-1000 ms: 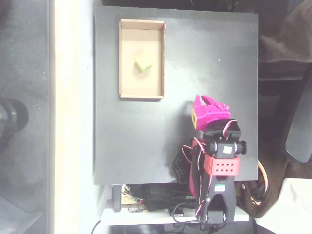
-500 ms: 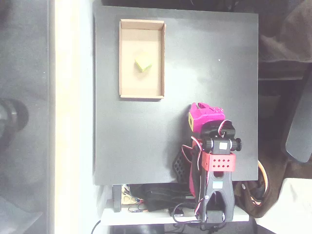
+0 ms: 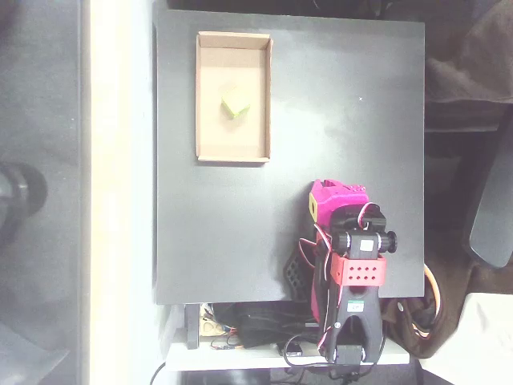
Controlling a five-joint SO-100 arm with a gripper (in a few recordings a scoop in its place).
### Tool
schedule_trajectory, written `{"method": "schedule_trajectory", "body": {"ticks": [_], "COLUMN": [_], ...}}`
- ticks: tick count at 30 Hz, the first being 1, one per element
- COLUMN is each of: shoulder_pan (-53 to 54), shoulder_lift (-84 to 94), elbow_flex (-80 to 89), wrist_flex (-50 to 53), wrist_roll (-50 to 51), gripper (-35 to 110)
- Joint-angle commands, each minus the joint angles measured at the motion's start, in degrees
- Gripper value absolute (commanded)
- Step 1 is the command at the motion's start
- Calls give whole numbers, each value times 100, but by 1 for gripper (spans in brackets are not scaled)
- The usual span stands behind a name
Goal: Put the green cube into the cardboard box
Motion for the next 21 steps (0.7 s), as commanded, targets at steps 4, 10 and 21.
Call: {"method": "schedule_trajectory", "body": {"ticks": [4,10,21], "shoulder_pan": [26,9,-26], "shoulder_lift": [62,62,62], "elbow_flex": [53,53,53], "wrist_flex": [237,246,246], "wrist_roll": [44,44,44], "gripper": [3,3,3]}}
